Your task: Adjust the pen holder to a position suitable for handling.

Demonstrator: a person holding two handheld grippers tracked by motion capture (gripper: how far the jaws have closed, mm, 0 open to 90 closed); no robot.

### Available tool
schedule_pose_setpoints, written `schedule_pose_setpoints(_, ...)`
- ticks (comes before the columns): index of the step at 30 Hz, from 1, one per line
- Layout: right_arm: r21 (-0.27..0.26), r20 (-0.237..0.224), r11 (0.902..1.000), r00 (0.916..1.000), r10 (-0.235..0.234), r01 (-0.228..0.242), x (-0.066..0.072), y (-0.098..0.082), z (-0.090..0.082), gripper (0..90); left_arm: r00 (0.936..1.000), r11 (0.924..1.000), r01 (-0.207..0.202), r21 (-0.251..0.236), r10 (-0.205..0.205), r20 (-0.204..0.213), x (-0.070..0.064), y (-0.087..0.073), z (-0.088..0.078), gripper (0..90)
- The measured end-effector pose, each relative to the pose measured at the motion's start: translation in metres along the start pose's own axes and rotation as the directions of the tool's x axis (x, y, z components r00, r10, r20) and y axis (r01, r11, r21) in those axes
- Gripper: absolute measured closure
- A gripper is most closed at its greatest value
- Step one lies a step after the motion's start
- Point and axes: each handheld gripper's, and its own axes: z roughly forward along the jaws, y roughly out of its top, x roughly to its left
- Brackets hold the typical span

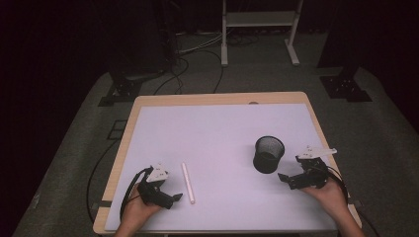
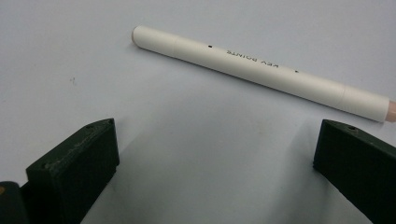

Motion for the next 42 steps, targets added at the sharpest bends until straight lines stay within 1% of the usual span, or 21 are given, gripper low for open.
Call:
schedule_pose_setpoints(4,-0.004,-0.003,0.9999,0.9999,-0.016,0.016,0.001,0.005,0.001,0.7,1.0,1.0,0.0,0.0,0.0,0.0,0.0,0.0,0.0,0.0)
schedule_pose_setpoints(10,-0.018,-0.006,0.9996,0.9998,-0.021,0.021,0.0,0.012,0.003,0.7,1.0,1.0,0.0,0.0,0.0,0.0,0.0,0.0,0.0,0.0)
schedule_pose_setpoints(14,-0.031,-0.022,0.9992,0.9994,-0.026,0.025,0.0,0.016,0.005,0.7,1.0,1.0,0.0,0.0,0.0,0.0,0.0,0.0,0.0,0.0)
schedule_pose_setpoints(18,-0.032,-0.017,0.9987,0.999,-0.04,0.04,0.001,0.019,0.009,0.7,1.0,1.0,0.0,0.0,0.0,0.0,0.0,0.0,0.0,0.0)
schedule_pose_setpoints(25,-0.036,-0.024,0.9982,0.9985,-0.049,0.048,0.003,0.026,0.013,0.7,1.0,1.0,0.0,-0.001,0.0,0.0,0.0,0.0,0.0,0.0)
schedule_pose_setpoints(27,-0.039,-0.017,0.9979,0.9985,-0.053,0.052,0.004,0.028,0.014,0.7,1.0,1.0,0.0,0.0,0.0,0.0,0.0,0.0,0.0,0.0)
schedule_pose_setpoints(31,-0.056,-0.021,0.9964,0.9977,-0.064,0.063,0.005,0.031,0.019,0.7,1.0,1.0,0.0,0.0,0.0,0.0,0.0,0.0,0.0,0.0)
schedule_pose_setpoints(34,-0.066,-0.022,0.9958,0.9976,-0.066,0.064,0.006,0.031,0.021,0.7,1.0,1.0,0.0,0.0,0.0,0.0,0.0,0.0,0.0,0.0)
schedule_pose_setpoints(38,-0.084,-0.034,0.9953,0.9981,-0.052,0.049,0.006,0.033,0.027,0.7,1.0,1.0,0.0,0.0,0.0,0.0,0.0,0.0,0.0,0.0)
schedule_pose_setpoints(42,-0.092,-0.042,0.9946,0.9978,-0.052,0.048,0.006,0.034,0.032,0.7,1.0,1.0,-0.001,0.0,0.001,0.0,0.0,0.0,0.0,0.0)
